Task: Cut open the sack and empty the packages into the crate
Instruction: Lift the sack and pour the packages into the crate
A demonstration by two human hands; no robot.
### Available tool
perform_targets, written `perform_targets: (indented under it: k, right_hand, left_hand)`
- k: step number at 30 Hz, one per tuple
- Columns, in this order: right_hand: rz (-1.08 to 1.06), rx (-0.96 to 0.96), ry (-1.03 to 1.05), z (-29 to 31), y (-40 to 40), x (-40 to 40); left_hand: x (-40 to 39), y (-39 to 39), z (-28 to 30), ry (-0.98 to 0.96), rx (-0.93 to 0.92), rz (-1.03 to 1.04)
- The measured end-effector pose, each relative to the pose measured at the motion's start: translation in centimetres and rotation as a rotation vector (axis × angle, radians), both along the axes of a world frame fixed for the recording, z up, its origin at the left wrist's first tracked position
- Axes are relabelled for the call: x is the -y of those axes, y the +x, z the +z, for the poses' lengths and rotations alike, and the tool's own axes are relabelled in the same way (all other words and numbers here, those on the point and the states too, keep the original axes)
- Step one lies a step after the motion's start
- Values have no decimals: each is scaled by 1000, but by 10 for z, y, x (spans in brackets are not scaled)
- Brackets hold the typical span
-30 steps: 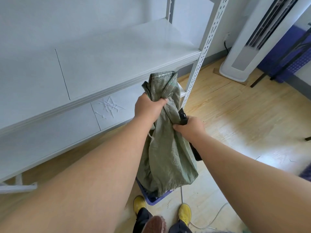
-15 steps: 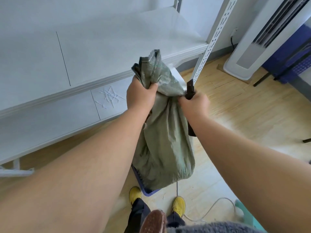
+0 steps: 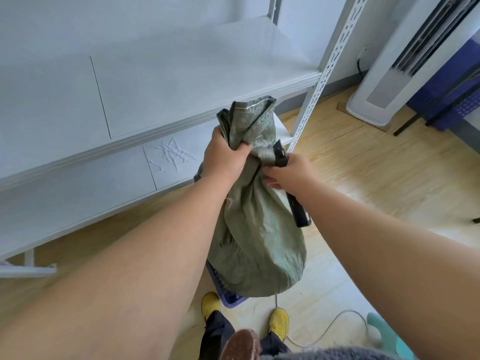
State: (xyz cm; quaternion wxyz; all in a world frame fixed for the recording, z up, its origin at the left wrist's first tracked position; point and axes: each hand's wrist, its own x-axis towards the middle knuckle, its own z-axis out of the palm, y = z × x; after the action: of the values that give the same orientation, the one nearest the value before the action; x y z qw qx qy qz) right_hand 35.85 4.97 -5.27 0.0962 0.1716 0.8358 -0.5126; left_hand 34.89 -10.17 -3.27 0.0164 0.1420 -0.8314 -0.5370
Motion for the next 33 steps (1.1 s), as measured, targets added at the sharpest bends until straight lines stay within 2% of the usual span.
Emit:
perform_targets:
  k: [3,5,9,11,13,16,18,22,25,28,31,33]
  right_hand:
    - [-127,-70,-95,2,-3,-3]
    - [-107,-44,-188,8,-4,-6]
    - [45,1,-117,18,-9,-13]
    - [139,14,-120,22,-10,-15]
    - [196,25,-143,21,-8,-15]
    - [160,-8,-202,14,-4,-19]
    - [122,-30,-207,6,1,-25]
    - [120,35,-91,-12,15,-46]
    - [191,166,-9,-33,28,-60]
    - [202,246,-107,-53,36,-64]
    - [218,292,-214,-63,35,-56]
    - [226,300,-207,-66,31,-47]
  left_hand:
    - [-2,5,-3,120,10,-121]
    - [-3,8,-8,152,11,-255]
    - [-11,13,-24,-11,42,-385]
    - [-19,17,-33,-60,66,-332]
    - [-28,20,-39,-102,60,-194]
    - [-38,19,-39,-122,33,-16]
    - [-41,16,-39,-114,85,36]
    - [-44,13,-43,-18,158,166]
    - [-48,15,-44,34,174,226]
    - [-49,16,-43,92,172,256]
    - [-44,18,-38,93,172,188]
    - [-36,16,-34,77,170,131]
